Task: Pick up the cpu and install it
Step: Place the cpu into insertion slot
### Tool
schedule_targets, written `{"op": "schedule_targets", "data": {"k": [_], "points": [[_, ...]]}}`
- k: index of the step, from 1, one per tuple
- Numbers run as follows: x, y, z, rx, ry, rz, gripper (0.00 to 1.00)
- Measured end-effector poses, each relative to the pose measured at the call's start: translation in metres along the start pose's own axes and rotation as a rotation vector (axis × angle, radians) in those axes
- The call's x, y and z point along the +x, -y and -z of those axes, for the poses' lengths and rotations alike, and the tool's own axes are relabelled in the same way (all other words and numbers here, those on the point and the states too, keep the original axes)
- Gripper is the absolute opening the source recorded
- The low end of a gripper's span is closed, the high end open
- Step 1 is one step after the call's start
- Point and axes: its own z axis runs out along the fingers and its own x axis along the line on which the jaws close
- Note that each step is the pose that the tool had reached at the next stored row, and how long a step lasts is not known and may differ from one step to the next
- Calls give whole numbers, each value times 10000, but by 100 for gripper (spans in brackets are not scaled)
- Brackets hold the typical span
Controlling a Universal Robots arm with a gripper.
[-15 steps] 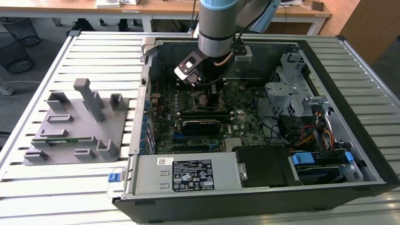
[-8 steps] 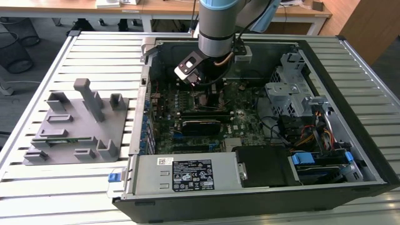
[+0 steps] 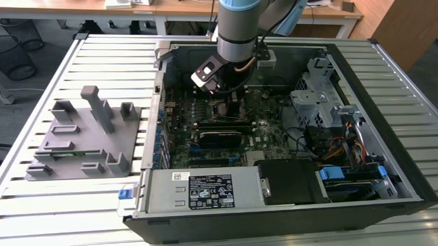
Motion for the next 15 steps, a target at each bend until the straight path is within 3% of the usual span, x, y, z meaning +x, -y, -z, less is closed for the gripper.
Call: {"op": "schedule_targets", "data": {"k": [8, 13, 15], "points": [[0, -1, 63, -2, -4, -1, 59], [-1, -1, 100, 1, -3, 0, 35], [-1, -2, 108, 2, -4, 0, 35]]}}
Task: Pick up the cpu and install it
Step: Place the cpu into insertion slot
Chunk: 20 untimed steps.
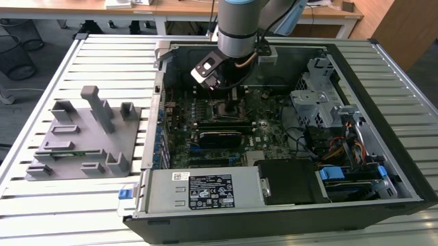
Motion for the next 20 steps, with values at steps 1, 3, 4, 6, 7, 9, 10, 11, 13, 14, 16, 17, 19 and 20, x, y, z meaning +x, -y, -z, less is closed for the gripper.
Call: {"op": "schedule_targets", "data": {"k": [1, 3, 4, 6, 7, 9, 10, 11, 13, 14, 16, 17, 19, 20], "points": [[0, 0, 4, 1, 0, 0, 29], [-1, 0, 13, 2, 1, 0, 18], [-1, 0, 18, 2, 1, 0, 18], [0, 0, 26, 4, 0, -1, 12], [0, -1, 29, 4, -1, 0, 11], [-1, 0, 33, 5, 0, 0, 11], [-1, 0, 35, 5, 0, 0, 11], [-1, 0, 37, 5, 0, 0, 11], [-1, 0, 44, 8, 2, 0, 11], [-1, 0, 46, 7, 1, 0, 11], [-1, -1, 49, 8, 0, 0, 11], [-1, 0, 51, 9, 1, 0, 11], [-1, 0, 56, 10, 3, 0, 11], [-1, -1, 57, 9, 1, 0, 11]]}}
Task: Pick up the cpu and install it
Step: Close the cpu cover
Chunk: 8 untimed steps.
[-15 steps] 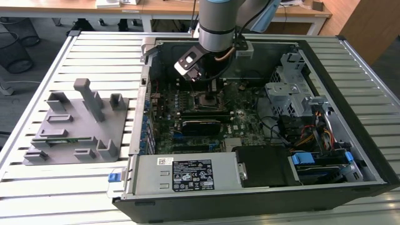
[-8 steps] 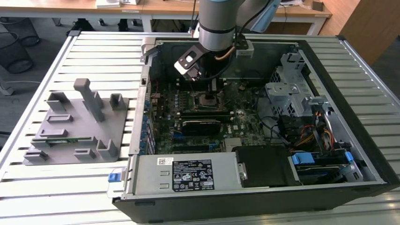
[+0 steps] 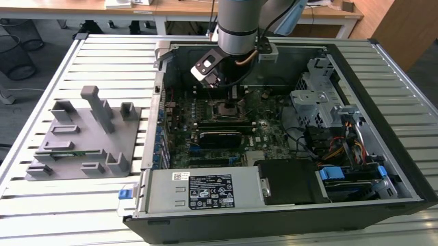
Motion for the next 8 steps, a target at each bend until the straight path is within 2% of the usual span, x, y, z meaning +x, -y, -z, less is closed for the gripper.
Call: {"op": "schedule_targets", "data": {"k": [8], "points": [[0, 0, 36, 1, 1, 0, 11]]}}
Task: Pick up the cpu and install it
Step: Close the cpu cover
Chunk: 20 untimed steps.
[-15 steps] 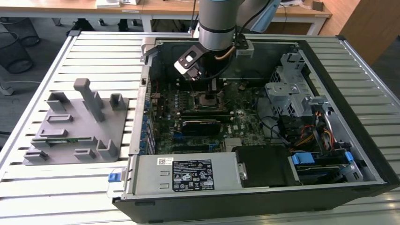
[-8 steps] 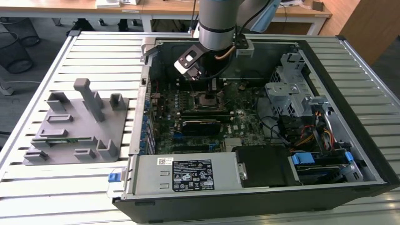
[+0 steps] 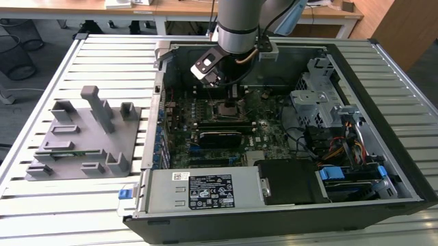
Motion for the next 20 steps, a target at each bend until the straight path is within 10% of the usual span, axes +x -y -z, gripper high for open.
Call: {"op": "schedule_targets", "data": {"k": [11, 20], "points": [[-1, -1, 77, 1, 0, 0, 11], [-5, 0, 352, 0, -2, 1, 11]]}}
